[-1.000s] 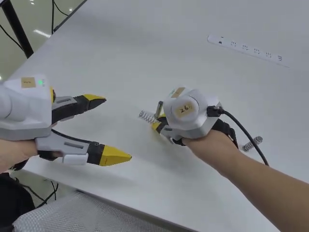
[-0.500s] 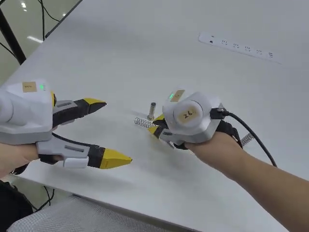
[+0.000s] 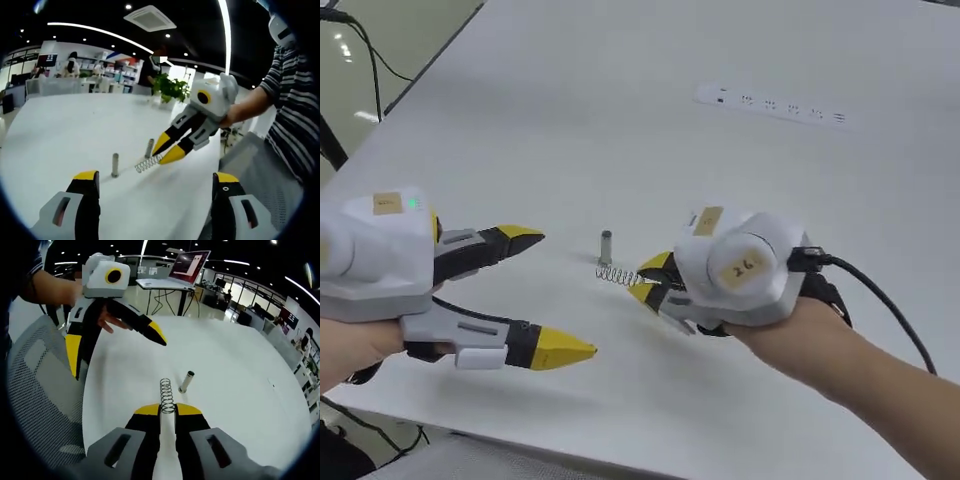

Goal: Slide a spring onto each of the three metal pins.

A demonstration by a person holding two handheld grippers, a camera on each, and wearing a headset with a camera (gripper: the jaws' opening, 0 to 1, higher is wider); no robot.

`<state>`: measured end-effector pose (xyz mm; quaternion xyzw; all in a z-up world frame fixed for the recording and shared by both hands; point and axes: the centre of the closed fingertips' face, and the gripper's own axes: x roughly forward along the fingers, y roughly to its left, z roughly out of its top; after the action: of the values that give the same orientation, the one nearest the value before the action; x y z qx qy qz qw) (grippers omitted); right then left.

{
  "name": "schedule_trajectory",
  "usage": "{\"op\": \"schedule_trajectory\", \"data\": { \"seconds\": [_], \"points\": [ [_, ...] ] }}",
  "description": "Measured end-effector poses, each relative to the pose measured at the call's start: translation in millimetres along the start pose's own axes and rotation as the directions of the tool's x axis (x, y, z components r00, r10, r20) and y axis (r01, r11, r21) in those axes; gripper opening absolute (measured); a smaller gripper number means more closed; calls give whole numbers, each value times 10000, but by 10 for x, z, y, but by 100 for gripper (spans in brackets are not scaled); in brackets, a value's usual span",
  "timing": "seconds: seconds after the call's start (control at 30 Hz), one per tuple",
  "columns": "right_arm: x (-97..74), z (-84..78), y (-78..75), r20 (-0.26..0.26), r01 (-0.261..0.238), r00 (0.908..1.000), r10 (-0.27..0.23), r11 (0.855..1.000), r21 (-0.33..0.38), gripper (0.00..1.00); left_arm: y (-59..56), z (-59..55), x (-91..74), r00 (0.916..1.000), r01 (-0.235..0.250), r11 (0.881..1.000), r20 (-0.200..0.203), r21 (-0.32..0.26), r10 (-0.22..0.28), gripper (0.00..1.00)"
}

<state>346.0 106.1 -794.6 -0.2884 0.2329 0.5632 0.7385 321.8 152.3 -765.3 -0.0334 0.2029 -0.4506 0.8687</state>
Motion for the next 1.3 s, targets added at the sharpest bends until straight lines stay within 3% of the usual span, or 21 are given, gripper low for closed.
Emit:
{"op": "schedule_trajectory", "data": {
  "seconds": [0.17, 0.37, 0.67, 0.83, 1.03, 1.3],
  "points": [
    [-271, -140, -20, 196, -44, 9998, 43, 10000, 29, 7, -94, 20, 119, 9994, 325, 9994, -92, 88, -324, 88],
    [-425, -258, -81, 465, -3, 9989, -6, 9998, 186, 7, -180, 59, 241, 9977, 662, 9977, -147, 131, -660, 85],
    [-484, -247, 29, 1070, -595, 9925, 584, 9982, 76, 7, -237, 38, 272, 9949, 989, 9950, -221, 150, -985, 79],
    [-455, -166, 115, 1559, -975, 9832, 950, 9952, 80, 7, -260, 36, 283, 9928, 1199, 9928, -58, 45, -1199, 74],
    [-469, -137, 193, 1747, -1191, 9771, 1216, 9926, -249, 7, -324, 10, 340, 9863, 1635, 9864, -228, 170, -1631, 64],
    [-524, -140, 223, 1893, -1342, 9722, 1377, 9905, -309, 7, -419, 57, 471, 9774, 2115, 9766, -33, 386, -2116, 49]
  ]
}}
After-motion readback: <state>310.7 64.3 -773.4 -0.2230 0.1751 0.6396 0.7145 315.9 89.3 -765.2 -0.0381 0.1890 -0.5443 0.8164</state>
